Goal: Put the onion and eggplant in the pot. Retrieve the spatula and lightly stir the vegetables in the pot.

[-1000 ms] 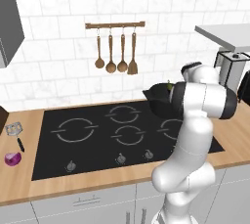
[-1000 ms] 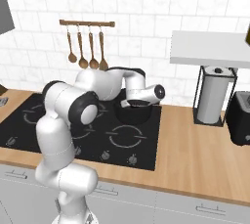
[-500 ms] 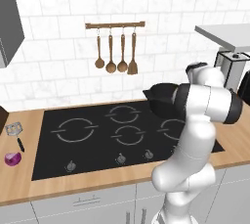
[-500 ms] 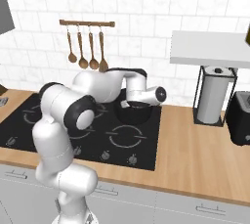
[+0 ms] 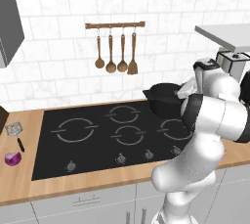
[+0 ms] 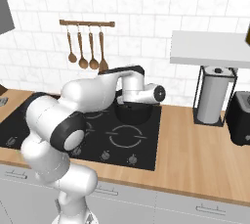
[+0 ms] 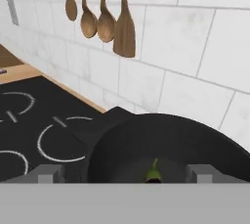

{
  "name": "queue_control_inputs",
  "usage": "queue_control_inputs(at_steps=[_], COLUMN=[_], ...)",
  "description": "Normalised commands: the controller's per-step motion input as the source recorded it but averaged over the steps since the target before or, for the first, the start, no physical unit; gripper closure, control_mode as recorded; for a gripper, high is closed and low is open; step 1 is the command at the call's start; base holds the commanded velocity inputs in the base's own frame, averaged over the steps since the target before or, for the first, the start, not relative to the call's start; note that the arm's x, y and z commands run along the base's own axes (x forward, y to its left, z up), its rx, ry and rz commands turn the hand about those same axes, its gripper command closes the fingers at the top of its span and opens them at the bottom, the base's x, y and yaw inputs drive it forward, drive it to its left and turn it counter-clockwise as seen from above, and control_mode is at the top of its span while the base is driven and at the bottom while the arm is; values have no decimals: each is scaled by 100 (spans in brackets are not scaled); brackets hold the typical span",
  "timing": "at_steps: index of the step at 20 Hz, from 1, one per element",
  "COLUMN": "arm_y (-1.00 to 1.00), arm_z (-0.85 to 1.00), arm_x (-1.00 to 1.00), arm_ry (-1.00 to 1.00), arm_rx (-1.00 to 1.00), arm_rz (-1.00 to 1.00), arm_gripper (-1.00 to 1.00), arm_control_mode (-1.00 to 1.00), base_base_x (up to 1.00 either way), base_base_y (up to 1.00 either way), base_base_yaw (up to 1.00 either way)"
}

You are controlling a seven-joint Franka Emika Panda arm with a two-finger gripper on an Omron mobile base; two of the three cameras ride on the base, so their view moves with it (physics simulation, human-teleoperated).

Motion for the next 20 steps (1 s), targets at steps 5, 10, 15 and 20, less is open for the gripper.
queue_control_inputs(at_steps=[5,10,15,20], arm_y=[36,57,72,90], arm_z=[56,79,46,34], arm_x=[-96,-90,-81,-84], arm_ry=[7,15,22,13], arm_rx=[0,0,0,0], arm_rz=[0,-1,-3,-8], arm_gripper=[-100,-100,-100,-100], arm_control_mode=[-100,-100,-100,-100], base_base_x=[0,0,0,0], base_base_y=[0,0,0,0], base_base_yaw=[0,0,0,0])
